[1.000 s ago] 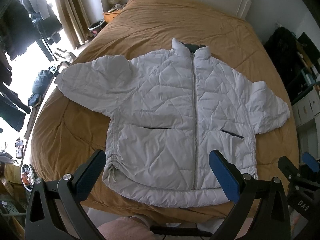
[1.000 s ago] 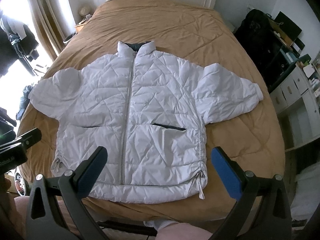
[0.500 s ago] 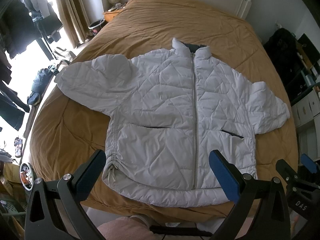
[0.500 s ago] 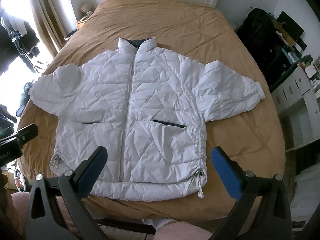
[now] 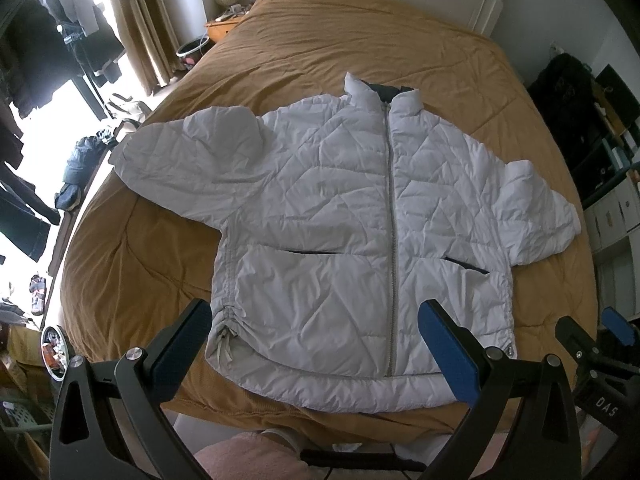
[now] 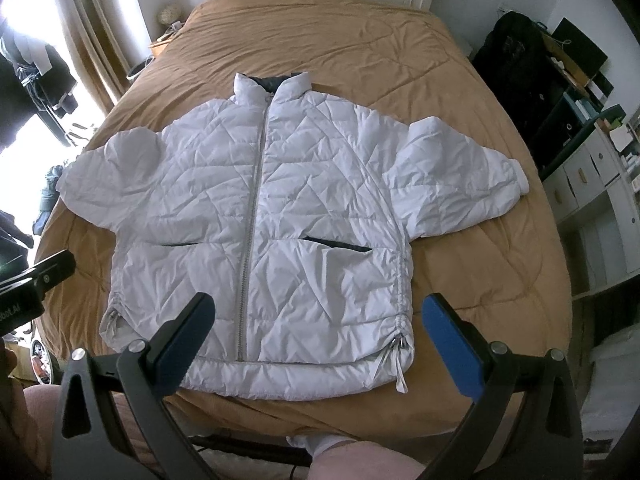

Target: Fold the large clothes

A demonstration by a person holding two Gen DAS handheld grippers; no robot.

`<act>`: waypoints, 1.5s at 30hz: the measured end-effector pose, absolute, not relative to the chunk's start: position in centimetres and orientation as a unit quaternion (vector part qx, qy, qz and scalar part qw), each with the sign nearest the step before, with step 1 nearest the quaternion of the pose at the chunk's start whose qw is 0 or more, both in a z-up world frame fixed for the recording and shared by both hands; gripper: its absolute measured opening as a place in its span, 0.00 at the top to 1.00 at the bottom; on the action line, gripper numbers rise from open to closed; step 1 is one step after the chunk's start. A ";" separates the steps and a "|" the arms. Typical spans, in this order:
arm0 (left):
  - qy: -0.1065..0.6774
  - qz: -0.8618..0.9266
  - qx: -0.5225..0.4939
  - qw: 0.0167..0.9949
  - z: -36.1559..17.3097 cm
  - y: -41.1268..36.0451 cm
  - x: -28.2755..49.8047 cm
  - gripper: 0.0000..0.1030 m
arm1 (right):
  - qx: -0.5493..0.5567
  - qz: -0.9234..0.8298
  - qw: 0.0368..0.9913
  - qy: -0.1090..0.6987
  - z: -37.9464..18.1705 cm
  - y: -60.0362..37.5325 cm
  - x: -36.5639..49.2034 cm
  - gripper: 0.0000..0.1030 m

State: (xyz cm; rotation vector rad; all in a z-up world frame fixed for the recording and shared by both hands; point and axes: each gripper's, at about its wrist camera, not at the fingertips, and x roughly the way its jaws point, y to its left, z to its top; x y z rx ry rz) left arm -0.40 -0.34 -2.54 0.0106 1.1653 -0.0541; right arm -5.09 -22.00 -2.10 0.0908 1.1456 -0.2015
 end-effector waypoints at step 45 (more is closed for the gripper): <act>0.560 -0.035 -0.003 0.828 -2.6 -0.6 -0.2 0.00 | 0.048 -0.084 0.836 0.540 -1.9 -22.3 -5.4 0.00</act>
